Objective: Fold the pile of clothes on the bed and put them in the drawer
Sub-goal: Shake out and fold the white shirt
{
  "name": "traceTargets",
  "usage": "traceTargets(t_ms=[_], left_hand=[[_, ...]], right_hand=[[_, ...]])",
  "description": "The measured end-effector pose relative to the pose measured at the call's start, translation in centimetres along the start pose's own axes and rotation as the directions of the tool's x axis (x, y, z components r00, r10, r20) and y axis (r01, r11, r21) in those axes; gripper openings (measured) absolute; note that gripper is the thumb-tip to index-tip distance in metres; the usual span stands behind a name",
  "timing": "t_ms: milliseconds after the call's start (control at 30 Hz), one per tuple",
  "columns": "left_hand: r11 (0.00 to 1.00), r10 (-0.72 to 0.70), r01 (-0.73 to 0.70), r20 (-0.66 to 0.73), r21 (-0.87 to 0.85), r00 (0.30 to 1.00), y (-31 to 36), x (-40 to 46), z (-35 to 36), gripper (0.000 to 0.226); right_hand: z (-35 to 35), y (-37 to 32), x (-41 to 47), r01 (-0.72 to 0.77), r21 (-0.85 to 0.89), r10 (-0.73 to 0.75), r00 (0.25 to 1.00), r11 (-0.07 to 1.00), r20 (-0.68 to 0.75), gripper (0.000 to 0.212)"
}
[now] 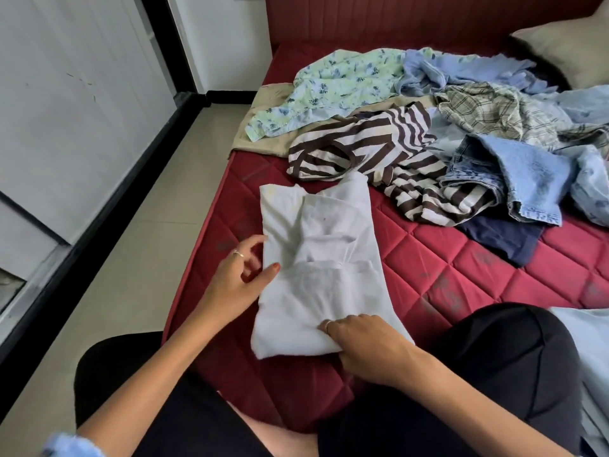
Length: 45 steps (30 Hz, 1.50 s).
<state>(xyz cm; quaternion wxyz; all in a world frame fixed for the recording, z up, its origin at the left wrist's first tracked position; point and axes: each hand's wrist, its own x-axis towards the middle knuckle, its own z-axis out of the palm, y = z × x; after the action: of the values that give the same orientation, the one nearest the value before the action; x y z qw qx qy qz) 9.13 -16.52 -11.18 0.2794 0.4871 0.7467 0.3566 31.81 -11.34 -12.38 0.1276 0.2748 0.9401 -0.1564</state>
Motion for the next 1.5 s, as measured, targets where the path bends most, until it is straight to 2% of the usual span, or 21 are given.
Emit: traceTargets(t_ms=[33,133,167,200,267,333,367,400,467,500,567,600,667,733,800,967,1100,1267,1367,1433,1500], left_hand=[[0.996,-0.020,0.030,0.109,-0.087,0.994,0.1,0.6,0.1,0.024],[0.946,-0.177,0.278,0.452,-0.167,0.874,-1.8,1.0,1.9,0.068],[0.917,-0.183,0.332,0.504,-0.223,0.844,-2.0,0.9,2.3,0.069],[0.892,-0.184,0.371,0.542,-0.258,0.820,-2.1,0.6,2.4,0.059],[0.873,-0.243,0.396,0.452,-0.283,0.858,-2.1,0.5,2.4,0.029],[0.820,-0.235,0.426,0.453,-0.383,0.860,-0.5,-0.4,1.5,0.128],[0.758,-0.218,0.413,0.402,-0.505,0.890,-1.7,0.2,1.2,0.148],[0.742,-0.225,0.435,0.422,-0.510,0.878,-3.0,1.5,1.9,0.130],[0.557,-0.394,0.514,0.338,-0.652,0.855,-3.8,3.6,2.7,0.059],[0.517,-0.402,0.531,0.357,-0.671,0.843,-4.9,4.1,3.4,0.054],[0.615,-0.390,0.532,0.362,-0.582,0.847,-6.6,3.6,5.0,0.060],[0.674,-0.390,0.501,0.316,-0.543,0.865,-7.1,4.3,5.4,0.062],[0.760,-0.394,0.448,0.214,-0.471,0.894,-7.2,4.3,6.3,0.036],[0.798,-0.409,0.441,0.167,-0.411,0.897,-7.6,5.3,6.4,0.013],[0.794,-0.408,0.464,0.221,-0.393,0.886,-7.5,6.2,6.3,0.015],[0.815,-0.440,0.505,0.264,-0.285,0.859,-6.9,6.9,6.2,0.019],[0.774,-0.516,0.558,0.212,-0.299,0.830,-5.0,7.7,5.5,0.025],[0.847,-0.371,0.389,0.122,-0.361,0.921,0.3,10.2,1.5,0.025],[0.876,-0.233,0.162,-0.107,-0.454,0.967,3.6,10.8,-0.4,0.028],[0.883,-0.221,0.059,-0.299,-0.466,0.928,4.9,9.9,-0.3,0.026],[0.884,-0.254,0.054,-0.382,-0.463,0.889,5.6,8.1,1.0,0.031]], right_hand=[[-0.4,-0.5,-0.4,-0.004,0.035,0.003,0.999,0.999,0.037,0.041],[-2.4,-1.4,-1.1,0.020,0.174,-0.045,0.989,0.985,0.140,0.023],[-3.7,-1.3,-0.8,0.031,0.218,-0.065,0.987,0.975,0.150,0.019],[-5.2,-1.2,-0.5,0.046,0.246,-0.085,0.985,0.968,0.150,0.019],[-8.5,-0.4,1.2,0.058,0.246,-0.102,0.981,0.967,0.167,0.021],[-11.5,0.7,3.8,0.064,0.221,-0.106,0.978,0.973,0.182,0.021],[-13.0,1.4,5.4,0.055,0.215,-0.095,0.979,0.975,0.179,0.021],[-14.1,2.3,7.2,0.032,0.199,-0.066,0.984,0.979,0.166,0.021],[-15.5,4.4,11.3,-0.052,0.089,0.047,0.997,0.995,0.058,0.025],[-15.5,5.5,13.1,-0.127,-0.005,0.127,0.990,0.992,-0.059,0.025],[-13.3,7.0,15.3,-0.321,-0.166,0.261,0.915,0.932,-0.306,0.027],[-11.8,7.4,16.2,-0.380,-0.188,0.297,0.886,0.906,-0.357,0.029],[-6.6,6.9,16.0,-0.375,-0.140,0.304,0.879,0.916,-0.368,0.032],[-1.9,6.0,15.0,-0.313,-0.089,0.228,0.832,0.945,-0.506,0.032],[1.7,5.0,12.9,-0.251,-0.070,0.166,0.800,0.965,-0.577,0.045],[6.7,5.2,9.9,-0.143,-0.198,0.025,0.864,0.970,-0.503,0.086],[5.6,5.9,11.6,-0.126,-0.139,0.051,0.893,0.982,-0.447,0.069],[-1.6,5.8,12.0,-0.171,-0.032,0.136,0.871,0.985,-0.471,0.054],[-5.4,5.5,10.1,-0.214,0.202,0.286,0.841,0.956,-0.459,0.065],[-6.7,4.8,8.2,-0.203,0.404,0.386,0.807,0.892,-0.446,0.056],[-6.8,4.2,6.0,-0.180,0.625,0.512,0.759,0.760,-0.403,0.052]])
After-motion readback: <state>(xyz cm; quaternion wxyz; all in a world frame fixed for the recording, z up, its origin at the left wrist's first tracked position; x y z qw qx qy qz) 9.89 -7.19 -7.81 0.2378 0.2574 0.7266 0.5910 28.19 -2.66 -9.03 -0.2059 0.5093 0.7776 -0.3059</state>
